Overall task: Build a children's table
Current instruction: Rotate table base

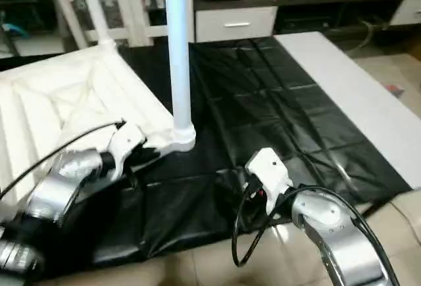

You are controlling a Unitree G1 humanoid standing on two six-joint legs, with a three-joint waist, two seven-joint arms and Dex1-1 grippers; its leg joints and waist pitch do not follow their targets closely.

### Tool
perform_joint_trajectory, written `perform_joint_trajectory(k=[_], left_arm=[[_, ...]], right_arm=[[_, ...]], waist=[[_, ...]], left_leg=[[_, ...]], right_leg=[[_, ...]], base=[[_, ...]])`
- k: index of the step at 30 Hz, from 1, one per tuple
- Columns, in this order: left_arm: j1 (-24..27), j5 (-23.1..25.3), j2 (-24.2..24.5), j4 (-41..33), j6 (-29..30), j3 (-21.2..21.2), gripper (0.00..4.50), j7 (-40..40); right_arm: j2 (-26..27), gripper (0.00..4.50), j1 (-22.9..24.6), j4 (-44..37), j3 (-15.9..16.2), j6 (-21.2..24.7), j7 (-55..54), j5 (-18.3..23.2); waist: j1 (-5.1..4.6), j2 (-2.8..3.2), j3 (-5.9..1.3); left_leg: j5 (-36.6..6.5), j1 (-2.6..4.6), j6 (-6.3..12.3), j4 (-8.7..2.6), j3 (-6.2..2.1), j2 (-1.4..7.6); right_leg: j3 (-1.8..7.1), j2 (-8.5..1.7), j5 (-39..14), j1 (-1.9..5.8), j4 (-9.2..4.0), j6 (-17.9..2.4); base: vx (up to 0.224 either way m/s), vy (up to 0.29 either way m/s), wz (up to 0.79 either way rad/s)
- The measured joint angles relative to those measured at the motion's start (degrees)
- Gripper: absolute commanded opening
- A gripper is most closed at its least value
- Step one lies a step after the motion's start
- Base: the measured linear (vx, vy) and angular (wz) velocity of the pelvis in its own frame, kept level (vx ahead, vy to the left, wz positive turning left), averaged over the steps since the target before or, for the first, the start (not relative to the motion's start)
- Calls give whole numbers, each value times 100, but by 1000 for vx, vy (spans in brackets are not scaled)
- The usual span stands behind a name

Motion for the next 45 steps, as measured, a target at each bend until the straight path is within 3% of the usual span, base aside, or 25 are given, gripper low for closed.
perform_joint_trajectory(k=[2, 7, 9, 14, 16, 21, 27, 28, 30, 31, 32, 33, 34, 35, 36, 37, 38, 39, 40, 41, 43, 45], left_arm=[[197, -35, 36, -338, -31, -52, 4, -27], [308, 12, 109, -599, -67, -216, 4, -104], [353, 31, 159, -659, -71, -215, 48, -103], [554, -318, 39, -1013, 102, 52, 82, -4], [571, -439, -112, -1190, 88, 216, 105, 226], [910, -1201, -1082, -2224, 424, 1365, 122, 1452], [1582, -1156, -1568, -3024, 643, 1739, 122, 2513], [1672, -1087, -1625, -3075, 642, 1723, 122, 2614], [1703, -923, -1699, -3135, 654, 1659, 122, 2811], [1719, -866, -1701, -3152, 654, 1637, 122, 2865], [1731, -804, -1715, -3150, 674, 1632, 122, 2958], [1729, -764, -1710, -3158, 730, 1632, 122, 3052], [1737, -736, -1721, -3166, 832, 1623, 122, 3150], [1770, -657, -1725, -3173, 972, 1599, 122, 3263], [1808, -643, -1736, -3186, 1081, 1554, 122, 3330], [1827, -642, -1788, -3196, 1145, 1503, 122, 3363], [1895, -638, -1855, -3196, 1209, 1412, 122, 3399], [1904, -623, -1881, -3202, 1223, 1338, 122, 3417], [1910, -619, -1848, -3251, 1222, 1305, 122, 3388], [1963, -609, -1736, -3330, 1212, 1285, 122, 3316], [2074, -544, -1661, -3378, 1169, 1239, 122, 3290], [2117, -537, -1680, -3377, 1168, 1222, 122, 3305]], right_arm=[[0, 373, -107, 54, -15, -2, -53, -14], [17, 373, -172, 156, -11, -11, -85, -18], [20, 373, -172, 157, -12, -11, -84, -22], [78, 373, -171, 160, -25, -12, -123, -15], [130, 373, -171, 159, -50, -12, -178, -10], [580, 373, -171, 134, -342, 75, -752, 15], [943, 373, -171, 128, -401, 41, -1366, -164], [1002, 373, -169, 127, -398, 41, -1434, -204], [1065, 373, -170, 126, -344, 43, -1545, -252], [1127, 373, -172, 126, -325, 43, -1584, -257], [1164, 373, -173, 126, -282, 42, -1621, -294], [1199, 373, -175, 124, -278, 43, -1679, -334], [1230, 373, -195, 125, -282, 48, -1756, -365], [1263, 373, -287, 130, -283, 53, -1863, -387], [1236, 373, -348, 137, -297, 20, -1920, -448], [1199, 373, -367, 149, -356, -6, -1958, -488], [1181, 373, -343, 241, -408, -23, -1982, -547], [1186, 373, -322, 281, -452, -24, -1994, -565], [1246, 373, -339, 319, -512, -24, -2002, -541], [1363, 373, -346, 372, -573, -19, -2032, -465], [1435, 373, -373, 386, -646, 7, -2053, -349], [1438, 373, -468, 401, -703, 28, -2039, -301]], waist=[[57, 0, 0], [153, -17, 4], [163, -31, 2], [167, -65, 13], [188, -67, 14], [218, -93, 17], [214, -148, 32], [171, -140, 31], [40, -89, 37], [-13, -73, 47], [-64, -53, 60], [-84, -66, 55], [-59, -122, 39], [-52, -182, 21], [-20, -286, -17], [82, -314, -10], [191, -357, 8], [256, -338, -2], [286, -333, 2], [309, -363, 21], [308, -343, 22], [314, -318, 27]], left_leg=[[1, -40, 4, 3, 1, -6], [-6, -48, 18, 10, 13, -20], [-7, -46, 18, 13, 16, -20], [-6, -45, 17, 21, 16, -18], [-6, -47, 17, 29, 16, -18], [-6, -44, 16, 43, 16, -17], [-19, -44, -9, 45, 14, -14], [-4, -122, 10, 56, -76, -30], [36, -236, 46, 128, -383, -26], [50, -268, 65, 148, -533, -28], [68, -268, 56, 156, -699, -36], [86, -268, 32, 155, -806, -71], [105, -232, 4, 151, -769, -29], [138, -220, 30, 152, -692, 21], [163, -235, 107, 190, -556, 37], [37, -285, 435, 316, -471, 56], [-45, -300, 565, 460, -357, 19], [-39, -221, 550, 391, -311, -62], [-57, -165, 394, 279, -297, -114], [17, -140, 263, 181, -322, -61], [126, -125, 45, 67, -311, 9], [168, -120, -28, 9, -281, 39]], right_leg=[[0, -6, 1, -35, -1, -1], [-1, -29, 1, -40, -3, -1], [0, -31, 1, -40, -1, -1], [-1, -31, 2, -40, 9, -1], [0, -31, 8, -39, 10, -2], [2, -32, 14, -35, 14, -8], [0, -28, 21, -33, 11, 2], [-95, -45, 23, -3, -7, 2], [-386, -37, -16, 58, -16, -161], [-509, -10, -97, 75, 49, -456], [-547, 72, -266, 66, 238, -937], [-539, 111, -392, 63, 375, -1139], [-451, 147, -454, 31, 469, -1172], [-405, 146, -519, 5, 589, -1032], [-383, 154, -495, 16, 553, -776], [-355, 142, -402, 27, 507, -357], [-354, 165, -385, 27, 482, -338], [-353, 175, -389, 24, 475, -322], [-345, 230, -368, 8, 464, -329], [-357, 282, -314, 5, 403, -356], [-415, 313, -260, 6, 324, -383], [-443, 314, -211, 17, 258, -385]], base=[[0, 0, 0], [0, 0, 0], [0, 0, 0], [0, 0, 0], [0, 0, 0], [0, 0, 0], [0, 0, 0], [0, 0, 0], [-4, -40, 44], [30, -72, 64], [-7, -109, 64], [-7, -109, 64], [5, -175, 52], [1, -225, 35], [1, -225, 35], [2, -182, 13], [-15, -145, -2], [-15, -145, -2], [-48, -145, -3], [-48, -125, -7], [-44, -107, -4], [0, 0, 0]])
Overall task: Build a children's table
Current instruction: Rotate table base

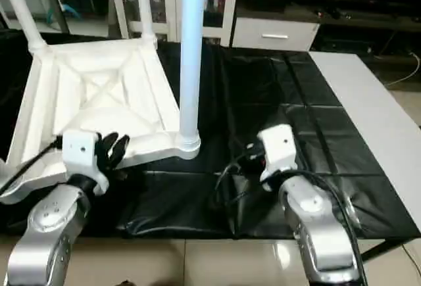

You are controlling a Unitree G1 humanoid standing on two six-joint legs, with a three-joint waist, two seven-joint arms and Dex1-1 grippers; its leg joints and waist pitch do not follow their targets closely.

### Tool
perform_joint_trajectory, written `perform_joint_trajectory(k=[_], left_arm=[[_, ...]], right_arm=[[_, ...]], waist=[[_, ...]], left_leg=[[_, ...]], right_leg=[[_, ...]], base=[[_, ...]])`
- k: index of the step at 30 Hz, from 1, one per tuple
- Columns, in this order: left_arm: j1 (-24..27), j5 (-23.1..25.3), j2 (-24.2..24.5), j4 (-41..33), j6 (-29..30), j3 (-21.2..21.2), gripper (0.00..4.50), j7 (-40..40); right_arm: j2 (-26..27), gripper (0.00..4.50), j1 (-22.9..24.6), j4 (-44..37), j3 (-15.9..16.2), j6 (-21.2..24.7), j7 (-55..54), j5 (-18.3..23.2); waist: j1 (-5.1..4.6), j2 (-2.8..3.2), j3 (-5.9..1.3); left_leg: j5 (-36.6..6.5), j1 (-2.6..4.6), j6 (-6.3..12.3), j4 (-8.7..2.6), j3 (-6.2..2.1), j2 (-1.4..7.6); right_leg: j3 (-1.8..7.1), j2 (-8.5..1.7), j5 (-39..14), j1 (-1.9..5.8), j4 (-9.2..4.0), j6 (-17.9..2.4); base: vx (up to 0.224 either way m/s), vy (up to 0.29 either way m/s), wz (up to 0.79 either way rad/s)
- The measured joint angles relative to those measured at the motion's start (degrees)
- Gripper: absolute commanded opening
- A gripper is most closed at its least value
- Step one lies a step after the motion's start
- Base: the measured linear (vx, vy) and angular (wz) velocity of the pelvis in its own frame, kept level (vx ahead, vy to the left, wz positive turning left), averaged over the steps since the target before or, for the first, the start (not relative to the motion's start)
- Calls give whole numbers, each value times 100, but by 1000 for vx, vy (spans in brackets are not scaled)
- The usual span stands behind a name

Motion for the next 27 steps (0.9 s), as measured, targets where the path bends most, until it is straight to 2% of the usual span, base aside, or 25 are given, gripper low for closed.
perform_joint_trajectory(k=[2, 4, 6, 7, 8, 11, 12, 15, 18, 21, 23, 25, 27], left_arm=[[0, 0, -30, 1, 0, -7, 122, 37], [2, 4, -11, 2, 0, -9, 122, 83], [6, 12, 4, 1, 1, -32, 122, 128], [14, 12, 20, -4, 1, -43, 122, 129], [54, 7, 45, -42, 2, -46, 122, 130], [115, 2, 50, -53, 3, -38, 122, 132], [132, 1, 54, -59, 5, -32, 122, 132], [144, -5, 78, -65, 16, -3, 122, 135], [159, -8, 93, -121, 17, -1, 122, 147], [180, -21, 92, -152, 28, -2, 122, 160], [183, -21, 93, -153, 53, 0, 122, 178], [183, -20, 96, -153, 87, 2, 122, 184], [184, -24, 92, -155, 93, -1, 122, 184]], right_arm=[[-18, 373, -114, 26, 47, -1, 29, -6], [-24, 373, -115, 35, 110, 0, 84, -10], [-16, 373, -115, 34, 144, 0, 152, -4], [-16, 373, -115, 35, 144, -3, 181, 0], [-17, 373, -115, 44, 145, -14, 219, 6], [-18, 373, -115, 99, 152, -28, 291, 22], [-21, 373, -115, 107, 154, -29, 320, 28], [-28, 373, -115, 206, 160, -31, 346, 62], [-31, 373, -116, 215, 160, -31, 369, 66], [-31, 373, -117, 215, 179, -35, 422, 64], [-31, 373, -121, 215, 203, -38, 446, 65], [-31, 373, -123, 215, 209, -45, 449, 65], [-38, 373, -123, 237, 209, -58, 449, 64]], waist=[[-8, 31, -3], [-28, 21, 6], [-42, 22, 40], [-45, 24, 47], [-57, 12, 82], [-99, -1, 86], [-107, -16, 73], [-110, -69, 34], [-75, -81, 20], [-67, -86, 5], [-72, -97, -2], [-79, -123, -18], [-40, -119, -20]], left_leg=[[25, 18, -45, -10, 45, 43], [11, 74, -67, -33, 97, 48], [-37, 180, -122, -47, 121, 43], [-50, 212, -116, -52, 126, 43], [-107, 307, -106, -57, 139, 42], [-175, 389, -81, -55, 136, 35], [-198, 379, -70, -56, 145, 29], [-278, 373, -30, -52, 185, 3], [-340, 348, 41, -47, 200, -9], [-407, 366, 112, -30, 186, -24], [-446, 372, 140, -21, 166, -47], [-512, 374, 218, 33, 161, -91], [-605, 297, 383, 136, 141, -110]], right_leg=[[-15, 2, 46, 19, -68, 5], [-9, -16, 62, 76, -118, 26], [-14, -35, 56, 186, -206, 49], [-18, -40, 53, 210, -236, 56], [-37, -56, 36, 321, -312, 92], [-43, -66, 27, 454, -431, 107], [-34, -71, 30, 480, -453, 106], [-6, -97, 52, 486, -473, 114], [-3, -106, -29, 497, -474, 136], [-4, -110, -103, 506, -462, 157], [-2, -128, -165, 498, -412, 146], [19, -179, -277, 460, -262, 156], [41, -150, -326, 495, -244, 180]], base=[[0, 0, 0], [0, 0, 0], [17, 57, -1], [17, 67, -3], [29, 73, -9], [58, 74, -11], [83, 72, -12], [110, 42, -3], [109, 15, 1], [100, 2, 4], [110, -6, 8], [93, -12, 8], [52, -21, 3]])
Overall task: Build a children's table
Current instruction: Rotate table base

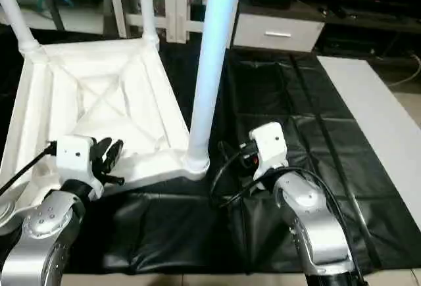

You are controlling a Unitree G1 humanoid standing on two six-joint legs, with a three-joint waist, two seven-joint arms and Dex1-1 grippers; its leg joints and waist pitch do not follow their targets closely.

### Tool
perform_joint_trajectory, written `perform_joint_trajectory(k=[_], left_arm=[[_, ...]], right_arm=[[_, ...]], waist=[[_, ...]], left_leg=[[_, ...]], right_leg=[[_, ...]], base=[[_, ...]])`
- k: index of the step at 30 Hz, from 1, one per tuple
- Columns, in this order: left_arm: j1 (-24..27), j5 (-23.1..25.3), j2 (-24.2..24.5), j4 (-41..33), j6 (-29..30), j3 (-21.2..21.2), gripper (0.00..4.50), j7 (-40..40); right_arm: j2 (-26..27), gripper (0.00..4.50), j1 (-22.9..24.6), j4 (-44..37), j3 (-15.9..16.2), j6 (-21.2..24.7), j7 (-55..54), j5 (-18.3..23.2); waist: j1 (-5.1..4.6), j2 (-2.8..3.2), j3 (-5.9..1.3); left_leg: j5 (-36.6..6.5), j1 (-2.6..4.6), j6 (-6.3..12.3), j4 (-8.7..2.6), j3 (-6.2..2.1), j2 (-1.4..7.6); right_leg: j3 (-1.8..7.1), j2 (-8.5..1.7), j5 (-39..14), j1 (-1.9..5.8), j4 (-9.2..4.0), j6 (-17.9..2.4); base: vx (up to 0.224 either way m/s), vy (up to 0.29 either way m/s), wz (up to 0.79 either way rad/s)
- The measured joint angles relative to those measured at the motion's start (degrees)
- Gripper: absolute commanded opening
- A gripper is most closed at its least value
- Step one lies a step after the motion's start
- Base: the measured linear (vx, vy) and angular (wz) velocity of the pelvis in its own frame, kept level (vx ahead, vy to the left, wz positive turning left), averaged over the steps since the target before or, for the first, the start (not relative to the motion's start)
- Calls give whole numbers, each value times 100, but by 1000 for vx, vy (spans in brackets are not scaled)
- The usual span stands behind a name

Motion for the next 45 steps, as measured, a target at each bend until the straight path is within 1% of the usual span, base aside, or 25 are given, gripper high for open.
perform_joint_trajectory(k=[2, 4, 5, 6, 7, 8, 9, 10, 11, 12, 13, 14, 16, 17, 19, 20, 21, 22, 23, 24, 25, 28, 32, 40, 45], left_arm=[[0, -28, -4, -5, 7, -42, 122, -1], [10, -46, 16, -8, 22, -41, 122, -1], [35, -47, 39, -17, 32, 3, 122, 2], [40, -47, 53, -16, 35, 20, 122, 4], [46, -46, 125, -21, 40, 78, 122, 8], [15, -49, 100, -29, 45, 50, 122, 7], [-7, -61, 30, -40, 49, -27, 122, 3], [-4, -90, -34, -46, 50, -144, 122, -9], [-5, -101, -42, -47, 50, -223, 122, -13], [-6, -100, -27, -57, 50, -222, 122, -12], [-6, -101, 10, -84, 49, -207, 122, -10], [9, -101, 62, -101, 50, -167, 122, -5], [16, -100, 120, -98, 61, -42, 122, 0], [23, -99, 175, -98, 70, 56, 122, 2], [23, -106, 202, -98, 90, 117, 122, -7], [22, -127, 212, -99, 88, 108, 122, -54], [1, -203, 260, -105, 87, 66, 122, -159], [-45, -238, 302, -83, 88, -4, 122, -264], [-44, -326, 318, -79, 86, -171, 122, -448], [-51, -425, 404, -60, 76, -268, 122, -636], [-82, -498, 512, -2, 48, -292, 152, -807], [-357, -759, 905, 404, -14, -213, 160, -1447], [-537, -1002, 1419, 761, 101, -276, 199, -2357], [-932, -1562, 2244, 918, 776, -875, 261, -3912], [-1416, -1149, 2303, 1648, 471, -1190, 306, -4073]], right_arm=[[-22, 373, 1, 28, -2, -11, -1, -2], [-3, 373, -4, 26, 9, -38, 1, -1], [34, 373, -24, 23, 62, -40, 5, 0], [42, 373, -37, 23, 80, -40, 6, 0], [58, 373, -53, 8, 122, -43, 9, 2], [16, 373, -16, 10, 93, -51, 7, -1], [-68, 373, 75, 32, 17, -47, 3, -4], [-116, 373, 92, 101, -33, -39, 1, -7], [-136, 373, 83, 115, -97, -42, -2, -12], [-144, 373, 60, 108, -120, -48, -3, -12], [-147, 373, 37, 69, -128, -54, -4, -11], [-85, 373, 39, 46, -100, -73, -4, -10], [27, 373, 41, 38, 43, -73, 1, -2], [27, 373, 9, 26, 114, -73, 2, -2], [20, 373, 15, -5, 145, -80, 3, -3], [-3, 373, 29, -8, 144, -85, 6, -3], [-61, 373, 69, -28, 138, -90, 15, -1], [-162, 373, 113, -36, 95, -95, 40, 0], [-257, 373, 188, -11, 1, -90, 99, -2], [-323, 373, 202, 3, -27, -84, 167, 1], [-362, 373, 201, 5, -41, -80, 255, 12], [-609, 373, 196, 4, 13, -80, 688, 110], [-1027, 373, 199, 0, 92, -122, 1267, 237], [-1709, 373, 200, -13, 126, -96, 2168, 360], [-1899, 373, 195, -62, 155, -65, 2439, 432]], waist=[[21, 28, -6], [-15, 34, -8], [-77, 4, -21], [-97, -10, -24], [-176, -78, -41], [-202, -113, -45], [-165, -96, -29], [-111, -76, -21], [-65, -62, -20], [-35, -2, -16], [-20, 106, -12], [-15, 224, 24], [-71, 239, 23], [-97, 202, 2], [-247, 142, -37], [-317, 115, -55], [-352, -13, -105], [-373, -64, -116], [-328, -27, -122], [-302, -3, -123], [-292, 7, -125], [-197, 85, -85], [-176, 204, -11], [-177, 272, 30], [-181, 282, 30]], left_leg=[[-36, -13, 18, 47, -57, 49], [-40, 58, -143, 38, -125, 69], [-51, 112, -169, 29, -140, 36], [-57, 132, -177, 31, -146, 24], [-81, 210, -204, 24, -185, -80], [-151, 155, -69, 148, -169, -148], [-206, 127, 314, 311, -185, -142], [-196, 60, 476, 498, -208, -146], [-142, -75, 382, 661, -216, -172], [-71, -150, 263, 542, -220, -157], [-14, -160, 168, 217, -212, -97], [276, -129, -212, 155, -238, 10], [233, -76, -317, 125, -266, 22], [233, -69, -263, 104, -276, -23], [193, -34, -201, 108, -286, -108], [179, -14, -181, 108, -286, -159], [167, -25, -176, 133, -258, -263], [137, -73, -139, 186, -250, -284], [110, -107, -13, 204, -279, -277], [131, -107, -46, 164, -293, -261], [177, -107, -127, 121, -300, -250], [260, -128, -366, 74, -313, -148], [274, -112, -426, 87, -176, -72], [284, -116, -418, 88, -108, -39], [326, -129, -451, 79, -61, 27]], right_leg=[[-7, 60, -13, 58, -46, -4], [-21, 65, -48, 47, 2, 4], [-18, 6, -115, -77, 218, -77], [-16, -21, -128, -117, 309, -90], [126, -143, -135, -306, 518, -83], [258, -183, -151, -276, 497, 95], [314, -123, -154, -196, 443, 72], [332, -89, -119, -111, 357, 50], [318, -68, -87, 10, 248, 36], [272, -14, -67, 108, 159, 28], [193, 59, -67, 193, 109, 27], [88, 120, -84, 309, 64, 51], [13, 87, -98, 346, -20, 42], [16, 45, -143, 238, 153, -178], [71, -62, -122, -73, 556, -98], [126, -126, -63, -254, 613, 2], [273, -235, 114, -410, 313, 108], [334, -272, 313, -445, 343, 306], [363, -228, 319, -453, 330, 287], [358, -202, 338, -459, 316, 264], [349, -187, 356, -469, 301, 252], [286, -115, 450, -457, 167, 146], [280, -131, 516, -442, 132, 64], [288, -141, 537, -447, 131, 69], [277, -117, 550, -450, 135, 52]], base=[[0, 0, 0], [40, -24, 2], [87, -73, -4], [87, -73, -4], [13, -89, -15], [-18, -64, -3], [-18, -64, -3], [0, 0, 0], [0, 0, 0], [0, 0, 0], [0, 0, 0], [52, 68, -7], [82, 76, -4], [127, 42, 2], [107, 28, -4], [0, 0, 0], [0, 0, 0], [9, -59, -4], [19, -72, -1], [19, -72, -1], [19, -68, -5], [-32, -41, 0], [-66, 18, 2], [-30, 5, 2], [0, 0, 0]])
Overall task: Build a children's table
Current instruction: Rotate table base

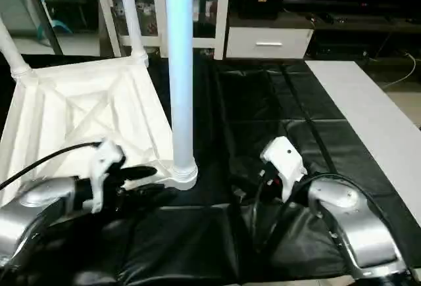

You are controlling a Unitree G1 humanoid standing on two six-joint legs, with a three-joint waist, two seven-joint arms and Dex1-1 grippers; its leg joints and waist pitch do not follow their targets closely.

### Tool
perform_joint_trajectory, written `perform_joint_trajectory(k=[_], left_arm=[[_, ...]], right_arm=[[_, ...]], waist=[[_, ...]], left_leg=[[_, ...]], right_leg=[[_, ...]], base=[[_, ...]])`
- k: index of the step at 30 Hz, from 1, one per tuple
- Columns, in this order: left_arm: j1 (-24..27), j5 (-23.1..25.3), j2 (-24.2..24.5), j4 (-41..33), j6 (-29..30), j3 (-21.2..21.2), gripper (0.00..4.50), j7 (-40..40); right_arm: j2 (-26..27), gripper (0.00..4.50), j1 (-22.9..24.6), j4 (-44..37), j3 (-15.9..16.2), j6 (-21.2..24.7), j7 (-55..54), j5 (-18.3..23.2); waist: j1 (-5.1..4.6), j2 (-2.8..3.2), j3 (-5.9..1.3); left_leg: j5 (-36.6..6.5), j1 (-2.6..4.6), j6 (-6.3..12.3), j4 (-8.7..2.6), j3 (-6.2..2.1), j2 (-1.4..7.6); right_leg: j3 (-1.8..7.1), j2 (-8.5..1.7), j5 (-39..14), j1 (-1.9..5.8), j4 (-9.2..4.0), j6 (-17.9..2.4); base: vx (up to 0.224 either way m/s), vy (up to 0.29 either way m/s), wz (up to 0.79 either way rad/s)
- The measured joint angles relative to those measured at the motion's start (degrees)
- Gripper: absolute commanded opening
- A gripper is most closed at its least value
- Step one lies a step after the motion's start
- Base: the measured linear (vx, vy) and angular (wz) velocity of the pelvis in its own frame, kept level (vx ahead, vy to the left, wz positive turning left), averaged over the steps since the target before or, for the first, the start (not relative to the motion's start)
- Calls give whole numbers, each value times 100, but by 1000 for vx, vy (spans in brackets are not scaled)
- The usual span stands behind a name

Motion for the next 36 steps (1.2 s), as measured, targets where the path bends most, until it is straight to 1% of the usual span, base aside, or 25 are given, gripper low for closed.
perform_joint_trajectory(k=[3, 7, 9, 13, 18, 19, 20, 22, 23, 25, 27, 28, 29, 32, 34, 36], left_arm=[[-200, 192, 95, 343, -116, -195, 306, -19], [-343, 211, 218, 519, -6, -297, 306, -175], [-354, 214, 317, 528, 56, -319, 306, -246], [-323, 204, 372, 470, 208, -318, 306, -328], [-162, 162, 569, 207, 367, -315, 306, -356], [-152, 160, 571, 175, 402, -315, 291, -355], [-137, 157, 571, 142, 426, -315, 291, -355], [-101, 152, 583, 76, 473, -314, 269, -356], [-86, 152, 598, 38, 508, -314, 269, -358], [-17, 140, 657, -81, 593, -312, 251, -360], [50, 122, 709, -193, 691, -311, 246, -349], [59, 122, 733, -212, 708, -307, 237, -338], [65, 123, 739, -229, 753, -305, 215, -306], [70, 143, 728, -244, 815, -307, 206, -252], [65, 156, 701, -256, 851, -311, 180, -206], [56, 169, 648, -235, 819, -304, 170, -150]], right_arm=[[-66, 373, 0, -19, 4, 30, 130, 51], [-79, 373, -1, -167, 63, 45, 228, 60], [-105, 373, -1, -171, 117, 46, 282, 61], [-145, 373, -1, -179, 119, 49, 306, 68], [-193, 373, 0, -183, 134, 51, 356, 52], [-197, 373, -1, -183, 146, 51, 374, 52], [-197, 373, -1, -184, 176, 51, 380, 51], [-196, 373, -1, -183, 221, 51, 383, 51], [-196, 373, -2, -183, 230, 51, 384, 50], [-196, 373, -22, -183, 231, 50, 384, 49], [-189, 373, -47, -182, 231, 50, 383, 49], [-181, 373, -55, -182, 232, 48, 384, 47], [-164, 373, -73, -180, 234, 47, 383, 43], [-114, 373, -157, -170, 272, 37, 383, 42], [-96, 373, -173, -151, 308, 33, 383, 41], [-61, 373, -174, -115, 341, 25, 383, 42]], waist=[[-14, 0, 0], [-1, 1, 0], [4, 2, 1], [12, 1, 1], [11, -4, 1], [10, -5, 1], [8, -5, 1], [5, -5, 1], [7, -5, 1], [0, -6, 1], [-6, -8, 1], [-6, -11, 1], [-5, -12, 1], [-4, -13, 0], [2, -13, 0], [4, -10, -1]], left_leg=[[1, -5, -2, -5, 25, 19], [1, -4, -2, -15, 30, 21], [1, -8, -1, -23, 35, 21], [1, -6, 0, -36, 42, 22], [1, -2, -1, -47, 51, 23], [1, -1, -1, -48, 52, 23], [1, -1, -1, -49, 52, 24], [1, 0, -1, -50, 54, 24], [1, 1, -1, -50, 54, 24], [1, 0, -1, -52, 55, 25], [1, -1, -1, -57, 61, 25], [1, -1, -1, -58, 61, 26], [1, -1, -1, -59, 62, 26], [1, 0, -1, -60, 63, 26], [1, 1, -1, -60, 63, 26], [1, 1, -1, -60, 65, 26]], right_leg=[[-1, 5, -10, -12, -1, 17], [-2, 5, -21, -26, -15, 24], [-2, 4, -21, -31, -27, 24], [-2, 3, -20, -29, -42, 23], [2, 3, -20, -26, -46, 23], [2, 3, -20, -25, -46, 23], [2, 3, -20, -25, -47, 23], [3, 2, -20, -25, -48, 23], [3, 3, -20, -26, -48, 23], [3, 2, -21, -25, -49, 23], [6, 3, -21, -25, -50, 23], [6, 3, -21, -25, -50, 24], [6, 3, -21, -24, -50, 24], [7, 3, -21, -23, -50, 24], [7, 2, -21, -19, -53, 24], [7, 2, -21, -16, -54, 24]], base=[[0, 0, 0], [0, 0, 0], [0, 0, 0], [0, 0, 0], [0, 0, 0], [0, 0, 0], [0, 0, 0], [0, 0, 0], [0, 0, 0], [0, 0, 0], [0, 0, 0], [0, 0, 0], [0, 0, 0], [0, 0, 0], [0, 0, 0], [0, 0, 0]])
